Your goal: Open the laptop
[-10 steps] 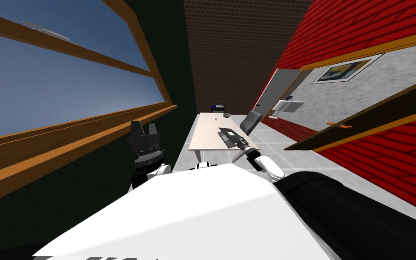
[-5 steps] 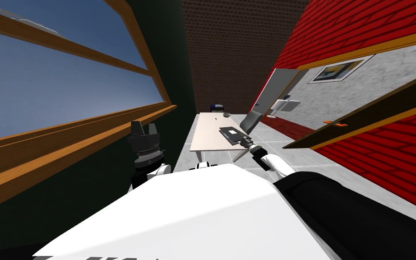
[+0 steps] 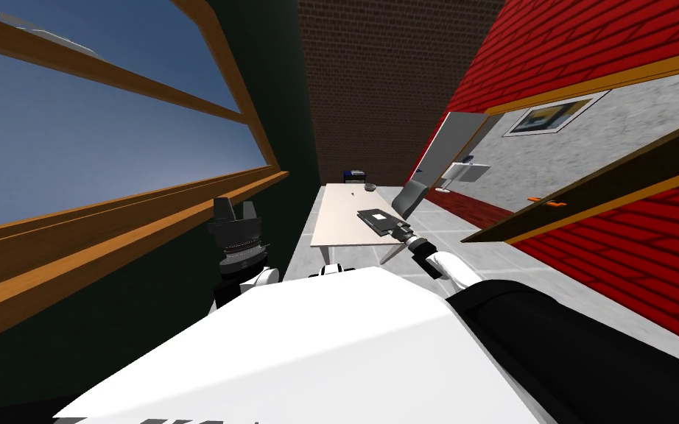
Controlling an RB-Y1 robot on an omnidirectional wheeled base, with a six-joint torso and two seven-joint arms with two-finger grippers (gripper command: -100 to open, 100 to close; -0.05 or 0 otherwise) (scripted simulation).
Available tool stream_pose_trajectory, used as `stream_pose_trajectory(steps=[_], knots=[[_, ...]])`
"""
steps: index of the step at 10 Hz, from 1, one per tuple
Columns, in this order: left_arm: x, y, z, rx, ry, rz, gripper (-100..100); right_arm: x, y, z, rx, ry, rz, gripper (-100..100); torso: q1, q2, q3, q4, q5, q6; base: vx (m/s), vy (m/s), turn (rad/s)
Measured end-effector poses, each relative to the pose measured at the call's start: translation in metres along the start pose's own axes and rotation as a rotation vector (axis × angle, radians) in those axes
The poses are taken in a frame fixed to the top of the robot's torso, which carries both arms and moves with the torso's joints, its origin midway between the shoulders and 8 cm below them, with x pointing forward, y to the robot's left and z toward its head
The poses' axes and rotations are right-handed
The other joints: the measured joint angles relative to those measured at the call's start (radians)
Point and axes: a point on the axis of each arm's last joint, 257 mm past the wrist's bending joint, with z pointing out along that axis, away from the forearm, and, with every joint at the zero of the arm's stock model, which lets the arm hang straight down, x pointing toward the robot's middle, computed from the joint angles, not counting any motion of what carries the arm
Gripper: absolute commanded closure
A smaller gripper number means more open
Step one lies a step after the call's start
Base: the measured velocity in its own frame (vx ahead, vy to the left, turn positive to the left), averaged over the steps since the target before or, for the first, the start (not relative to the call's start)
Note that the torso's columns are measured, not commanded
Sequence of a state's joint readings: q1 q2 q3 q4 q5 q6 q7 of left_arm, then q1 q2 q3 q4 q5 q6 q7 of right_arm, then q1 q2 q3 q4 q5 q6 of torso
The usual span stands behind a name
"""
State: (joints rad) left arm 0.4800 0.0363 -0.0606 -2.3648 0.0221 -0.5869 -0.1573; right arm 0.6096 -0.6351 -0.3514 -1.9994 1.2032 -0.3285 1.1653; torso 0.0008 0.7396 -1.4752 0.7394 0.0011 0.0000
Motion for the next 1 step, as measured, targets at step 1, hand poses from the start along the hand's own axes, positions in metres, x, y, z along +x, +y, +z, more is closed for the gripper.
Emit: stream_pose_trajectory(steps=[1], knots=[[0.0,0.0,0.0,0.0,0.0,0.0,0,0.0,0.0009,-0.0002,-0.002,0.0,0.001,0,0.001,0.0,0.0,0.0,0.0,0.0,0.0,0.0,0.0]])
